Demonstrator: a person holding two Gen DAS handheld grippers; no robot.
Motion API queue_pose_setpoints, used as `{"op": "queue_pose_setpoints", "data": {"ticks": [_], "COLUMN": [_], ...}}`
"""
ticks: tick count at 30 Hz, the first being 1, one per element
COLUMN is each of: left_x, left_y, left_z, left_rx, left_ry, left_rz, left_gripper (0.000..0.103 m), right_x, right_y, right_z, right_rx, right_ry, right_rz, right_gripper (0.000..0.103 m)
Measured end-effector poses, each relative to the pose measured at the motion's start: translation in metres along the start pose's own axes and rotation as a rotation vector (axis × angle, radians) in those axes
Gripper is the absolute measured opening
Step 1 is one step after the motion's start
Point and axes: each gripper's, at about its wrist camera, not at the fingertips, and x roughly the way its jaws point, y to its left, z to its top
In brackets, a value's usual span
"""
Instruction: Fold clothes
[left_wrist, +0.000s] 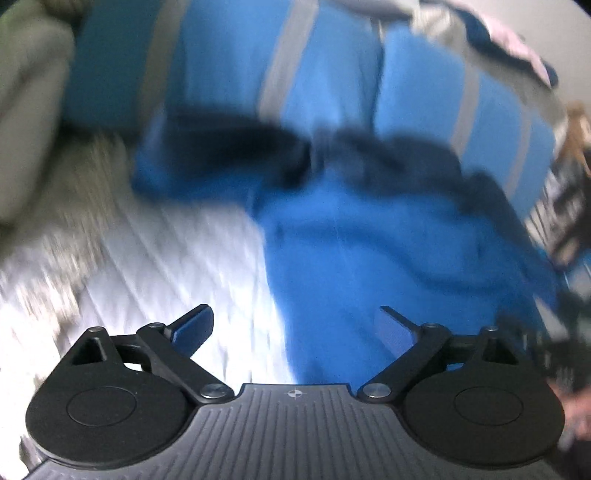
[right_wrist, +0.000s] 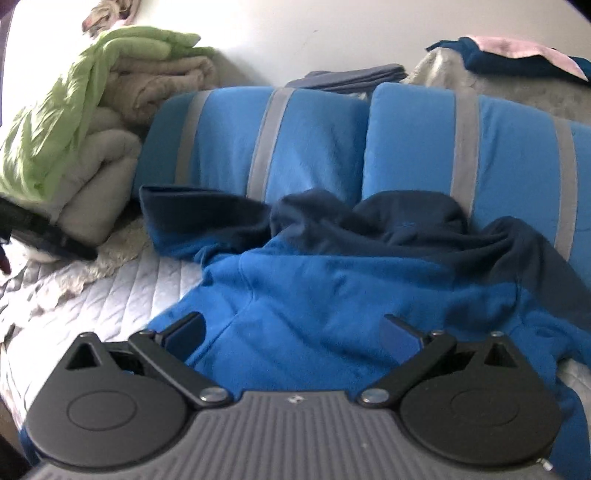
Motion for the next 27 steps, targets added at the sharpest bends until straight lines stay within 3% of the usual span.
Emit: {"op": "queue_pose_setpoints", "data": {"ticks": [3,7,9,13,17,19,21,23,27], "left_x": [0.010,0.013,0.018,0.032,0.038,0.041,0.043,0.045,0.029], "left_y": [0.016,0.034,0.037,0.020,0.003,-0.005,-0.014,-0.021,-0.016], "left_z": [-0.018,-0.034,-0.040,-0.053,-0.062,-0.066,-0.070,-0.073,-0.055], "left_rx": [0.037,0.057,0.063,0.211,0.299,0.332,0.365,0.382,0.172], "left_ry": [0.158,0.290,0.335,0.447,0.480,0.488,0.495,0.505,0.562], "left_rz": [-0.136,-0.336,-0.382,-0.462,-0.452,-0.439,-0.426,-0.415,-0.445], "left_gripper": [0.095,0.095,0.095,0.092,0.088,0.079,0.016,0.017,0.016], "right_x": [0.001,0.004,0.005,0.004,0.000,0.000,0.001,0.003,0.003], "right_y": [-0.002,-0.001,0.000,0.003,0.005,0.006,0.006,0.007,0.011], "right_z": [-0.006,-0.012,-0.013,-0.011,-0.008,-0.009,-0.010,-0.011,-0.010], "right_rx": [0.003,0.002,0.004,0.015,0.013,0.006,0.004,0.002,-0.021], "right_ry": [0.015,0.047,0.054,0.054,0.045,0.046,0.058,0.075,0.083], "right_rz": [0.019,0.034,0.036,0.035,0.034,0.032,0.028,0.018,0.001], "right_gripper": [0.103,0.103,0.103,0.103,0.103,0.103,0.103,0.103,0.103]}}
